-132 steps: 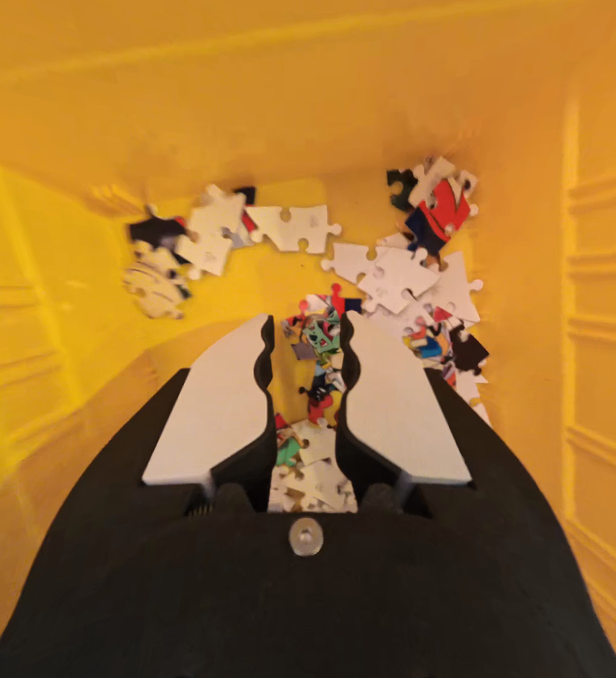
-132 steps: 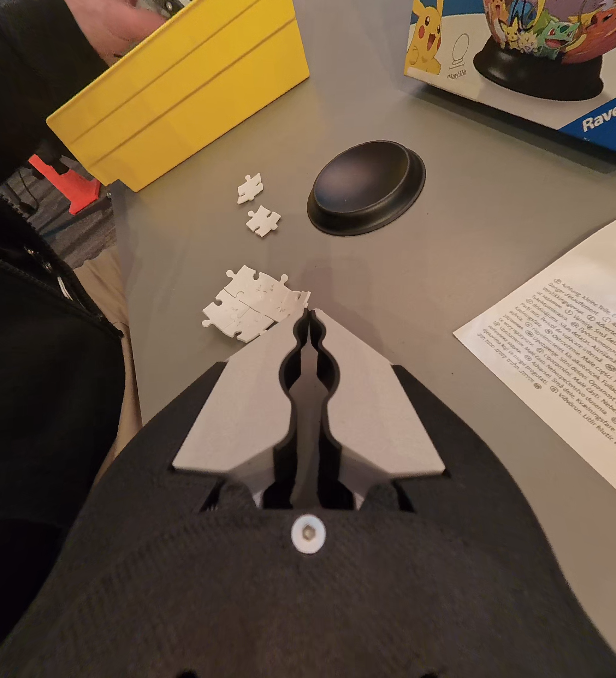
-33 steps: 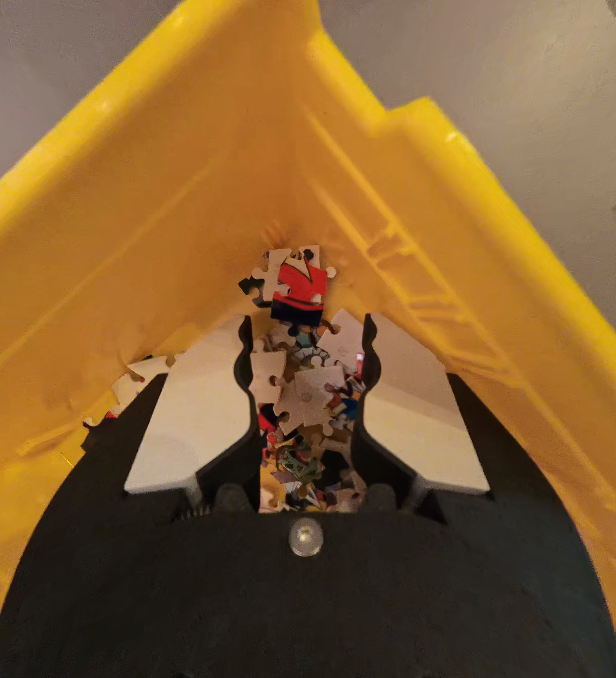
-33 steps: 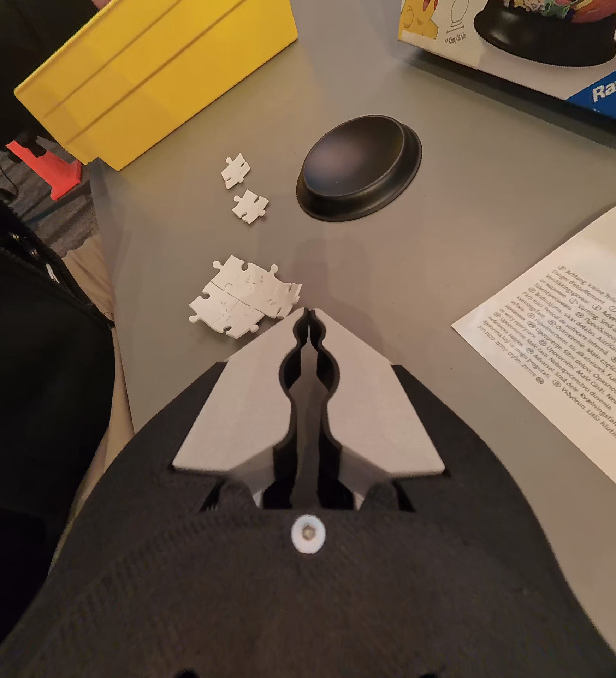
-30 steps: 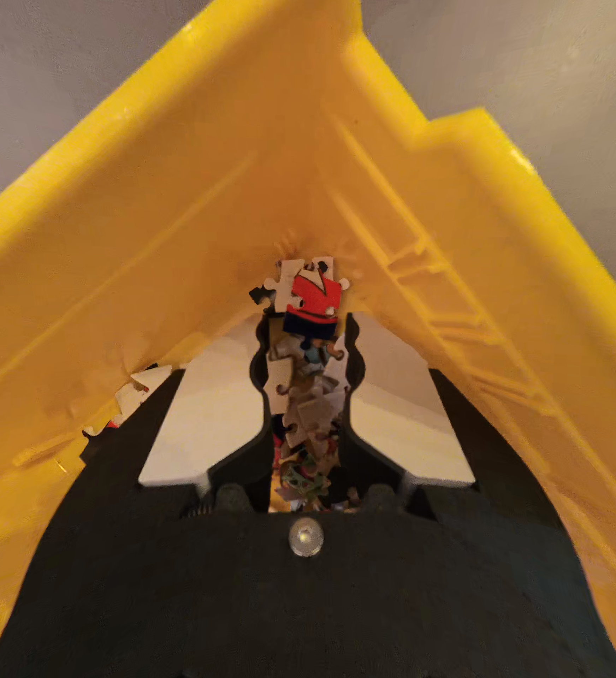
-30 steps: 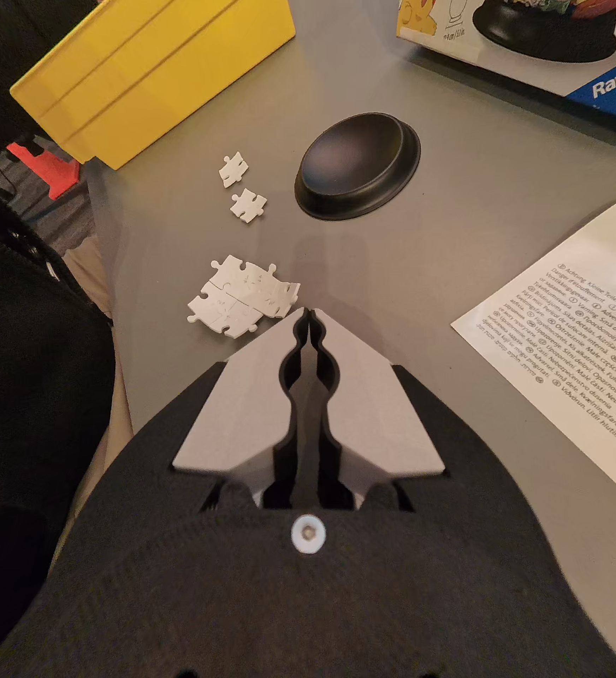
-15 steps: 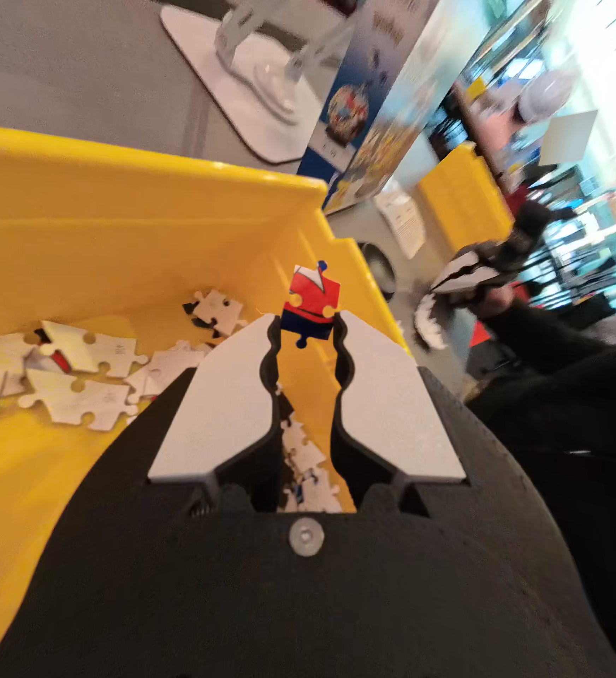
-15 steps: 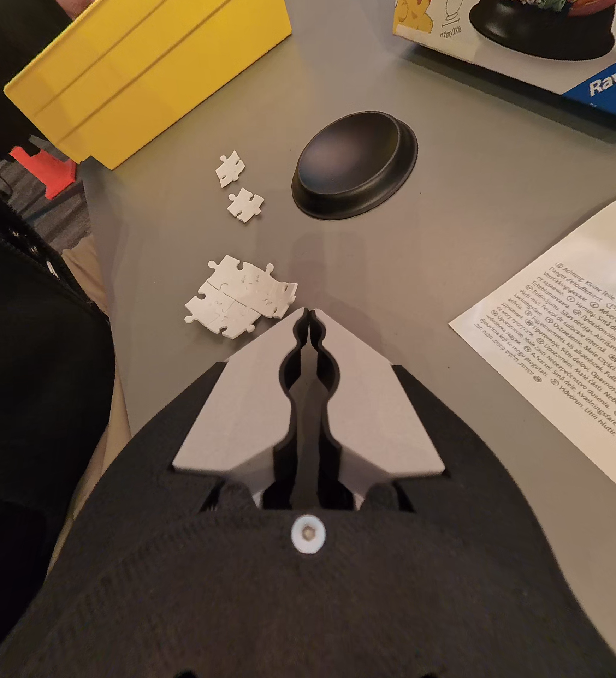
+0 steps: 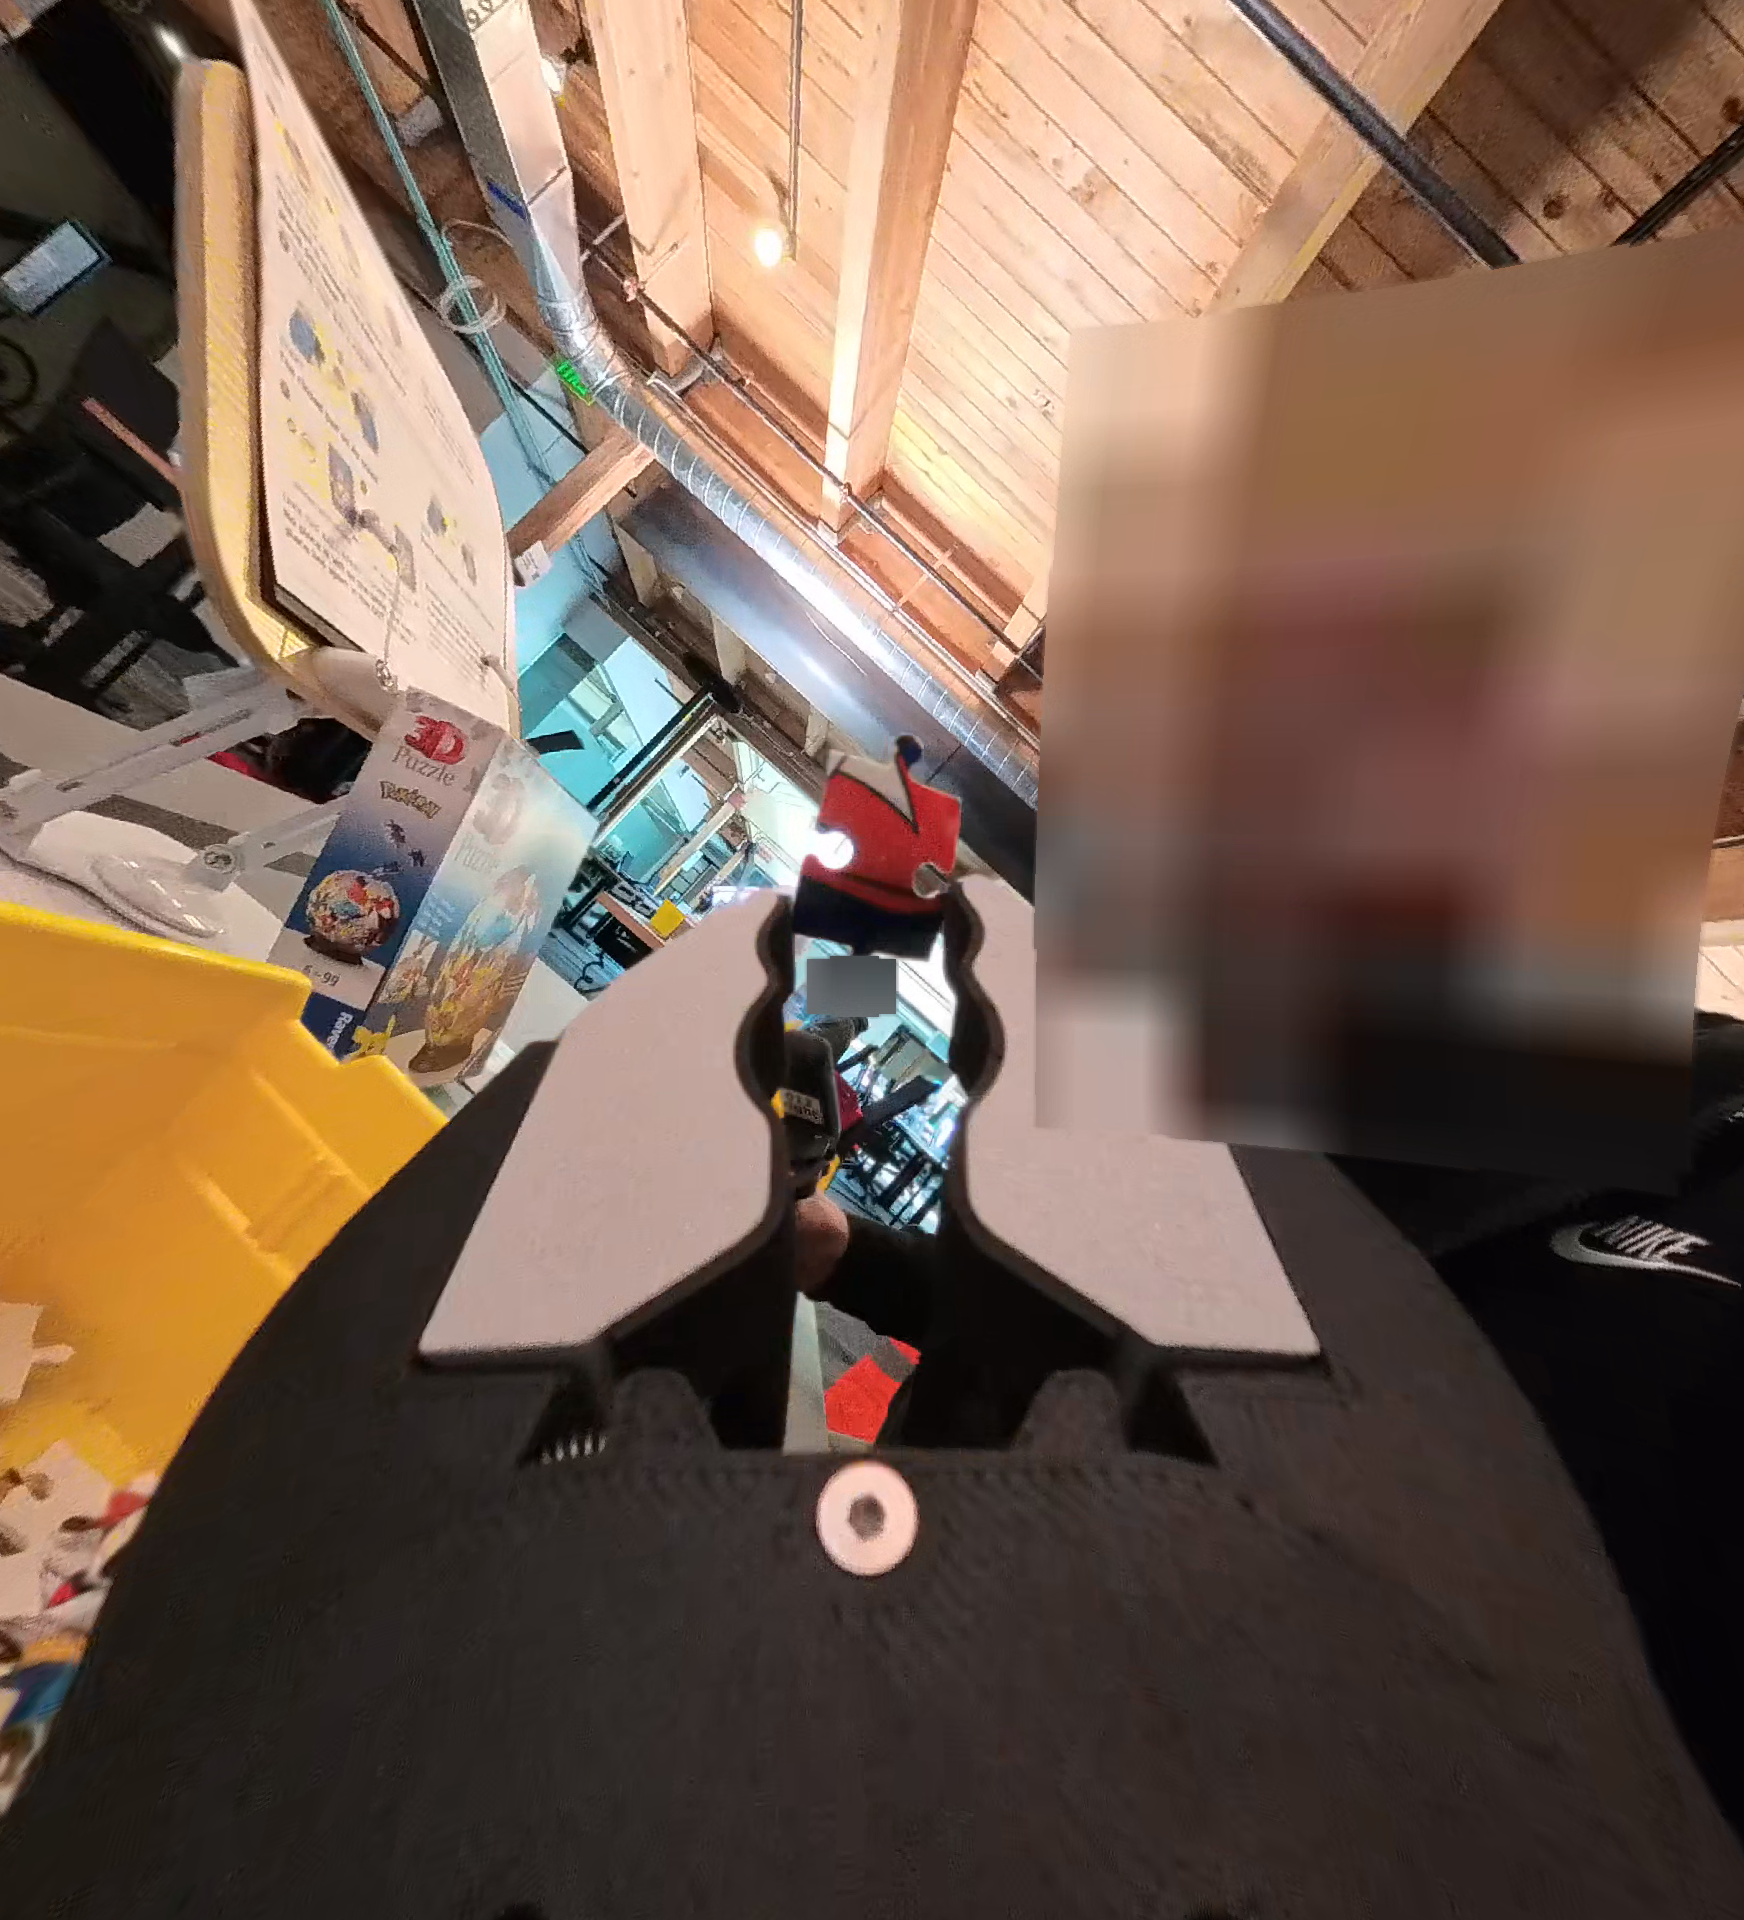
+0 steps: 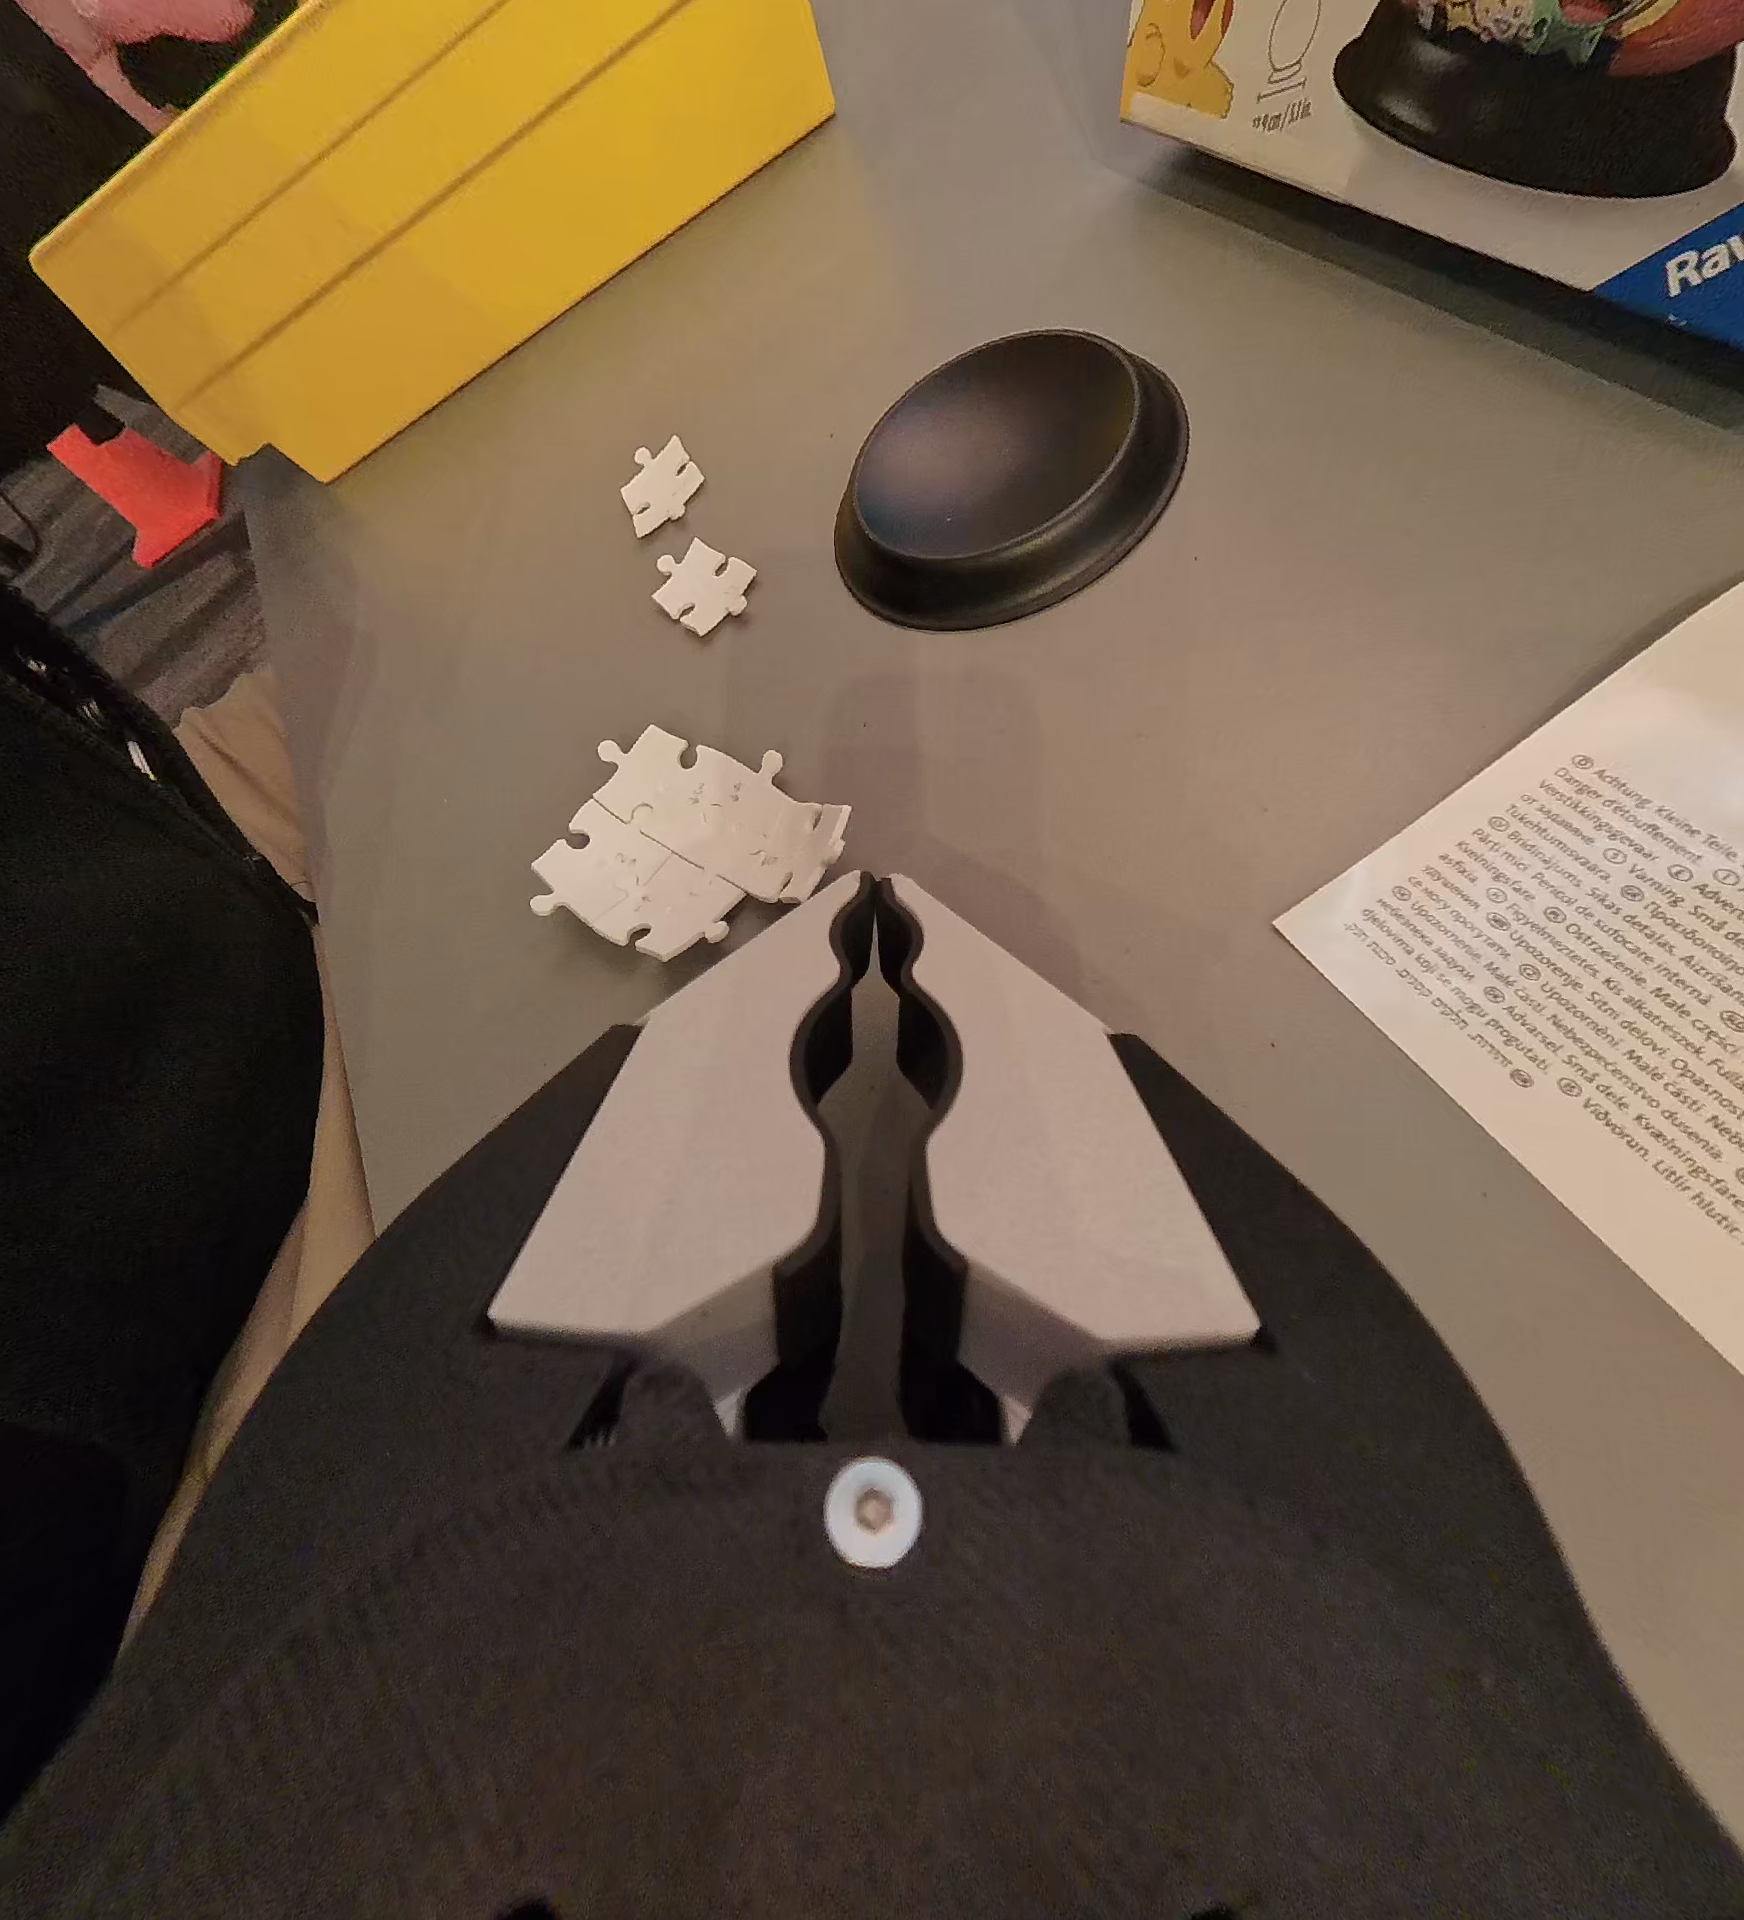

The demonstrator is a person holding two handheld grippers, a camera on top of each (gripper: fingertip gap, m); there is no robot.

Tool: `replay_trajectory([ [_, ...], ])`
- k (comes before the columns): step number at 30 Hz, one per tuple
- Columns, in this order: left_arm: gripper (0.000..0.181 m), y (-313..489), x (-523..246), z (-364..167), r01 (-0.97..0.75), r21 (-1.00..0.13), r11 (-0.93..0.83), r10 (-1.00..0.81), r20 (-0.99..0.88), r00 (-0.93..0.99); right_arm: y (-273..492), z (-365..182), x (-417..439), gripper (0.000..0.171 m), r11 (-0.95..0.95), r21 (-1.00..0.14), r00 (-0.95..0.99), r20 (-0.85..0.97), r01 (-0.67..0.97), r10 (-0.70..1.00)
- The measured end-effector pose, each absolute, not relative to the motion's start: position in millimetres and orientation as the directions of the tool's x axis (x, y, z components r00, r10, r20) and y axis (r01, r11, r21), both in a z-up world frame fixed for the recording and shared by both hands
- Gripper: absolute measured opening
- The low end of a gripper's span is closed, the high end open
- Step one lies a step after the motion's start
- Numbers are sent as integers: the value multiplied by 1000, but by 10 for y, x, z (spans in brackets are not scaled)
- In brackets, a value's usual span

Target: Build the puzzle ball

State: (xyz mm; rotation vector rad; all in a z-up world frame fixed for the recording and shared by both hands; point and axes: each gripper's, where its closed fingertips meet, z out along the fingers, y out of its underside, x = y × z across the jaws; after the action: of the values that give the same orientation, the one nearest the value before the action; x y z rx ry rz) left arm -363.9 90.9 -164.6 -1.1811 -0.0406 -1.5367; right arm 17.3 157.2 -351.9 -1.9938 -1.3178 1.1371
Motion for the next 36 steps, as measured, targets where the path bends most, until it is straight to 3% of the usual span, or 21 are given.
replay_trajectory([
  [8, 27, 869, -3570, -1596, 719, -593, -362, -727, 663, 180, 1572, -3503, 175, 0, -415, -764, 182, -376, 493, 908],
  [12, 27, 994, -3533, -2195, 445, -749, -492, -492, 660, 567, 1573, -3498, 176, 0, -415, -766, 182, -376, 490, 909],
  [14, 27, 921, -3592, -2581, 225, -763, -607, -380, 527, 760, 1572, -3499, 176, 0, -416, -765, 181, -378, 492, 908],
  [17, 27, 689, -3695, -3011, -52, -653, -756, -321, 300, 899, 1567, -3509, 174, 0, -417, -760, 180, -380, 497, 907],
  [19, 28, 588, -3668, -3162, -120, -590, -798, -333, 266, 904, 1565, -3521, 172, 0, -417, -756, 181, -380, 504, 907],
  [22, 46, 569, -3711, -3313, -175, -529, -830, -321, 198, 926, 1566, -3533, 172, 0, -417, -752, 185, -378, 509, 907],
  [29, 46, 1064, -3597, -3227, -195, -595, -780, -347, 152, 926, 1570, -3559, 169, 0, -417, -744, 195, -372, 522, 908],
  [36, 49, 1576, -3801, -3630, -226, -473, -852, -275, 35, 961, 1578, -3553, 172, 0, -414, -749, 199, -365, 518, 909],
])
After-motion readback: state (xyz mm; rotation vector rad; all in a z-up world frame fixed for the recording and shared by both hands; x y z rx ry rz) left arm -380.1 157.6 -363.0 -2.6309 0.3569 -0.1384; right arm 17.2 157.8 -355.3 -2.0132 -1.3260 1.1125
